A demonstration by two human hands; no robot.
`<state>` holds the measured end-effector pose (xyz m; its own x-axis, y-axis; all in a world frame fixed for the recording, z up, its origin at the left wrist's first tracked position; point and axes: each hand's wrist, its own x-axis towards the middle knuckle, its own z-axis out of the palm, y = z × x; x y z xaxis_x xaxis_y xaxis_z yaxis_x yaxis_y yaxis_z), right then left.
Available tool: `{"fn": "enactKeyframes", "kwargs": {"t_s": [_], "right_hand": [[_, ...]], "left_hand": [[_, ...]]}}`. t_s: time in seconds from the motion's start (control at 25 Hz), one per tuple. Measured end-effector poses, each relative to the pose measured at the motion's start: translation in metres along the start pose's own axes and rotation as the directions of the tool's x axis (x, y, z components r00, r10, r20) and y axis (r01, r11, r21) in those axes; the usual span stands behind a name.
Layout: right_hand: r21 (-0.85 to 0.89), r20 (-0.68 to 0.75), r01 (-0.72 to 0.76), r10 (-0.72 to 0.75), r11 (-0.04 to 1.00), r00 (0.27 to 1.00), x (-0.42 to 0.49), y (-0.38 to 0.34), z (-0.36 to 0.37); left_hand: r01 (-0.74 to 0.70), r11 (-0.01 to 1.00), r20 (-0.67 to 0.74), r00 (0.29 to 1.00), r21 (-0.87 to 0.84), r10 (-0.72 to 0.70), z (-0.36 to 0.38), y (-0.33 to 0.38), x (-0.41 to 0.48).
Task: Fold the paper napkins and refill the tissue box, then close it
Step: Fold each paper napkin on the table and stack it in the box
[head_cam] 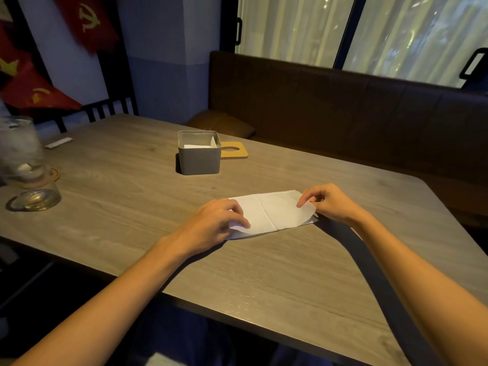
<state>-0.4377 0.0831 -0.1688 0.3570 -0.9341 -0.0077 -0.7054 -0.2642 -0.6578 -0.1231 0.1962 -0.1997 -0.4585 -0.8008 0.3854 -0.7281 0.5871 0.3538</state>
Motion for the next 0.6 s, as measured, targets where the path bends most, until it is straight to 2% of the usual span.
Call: {"fn": "enactKeyframes", "kwargs": {"t_s": [0.16, 0.48, 0.6], "right_hand": [[0.017, -0.003, 0.006, -0.006, 1.0, 1.0, -0.002, 0.0, 0.0004], [-0.051, -0.018, -0.007, 0.006, 0.999, 1.0, -0.0033, -0.0008, 0.0013], [-0.094, -0.036, -0.025, 0.022, 0.995, 0.999, -0.0048, -0.0031, -0.0004]], "left_hand": [[0.033, 0.999, -0.051, 0.998, 0.013, -0.033, -0.0008, -0.0036, -0.0006], [0.015, 0.999, -0.024, 1.0, 0.045, -0.014, -0.0004, -0.0023, -0.0021], [0.046, 0.998, 0.014, 0.999, 0.04, -0.047, -0.0019, -0.002, -0.0031]]}}
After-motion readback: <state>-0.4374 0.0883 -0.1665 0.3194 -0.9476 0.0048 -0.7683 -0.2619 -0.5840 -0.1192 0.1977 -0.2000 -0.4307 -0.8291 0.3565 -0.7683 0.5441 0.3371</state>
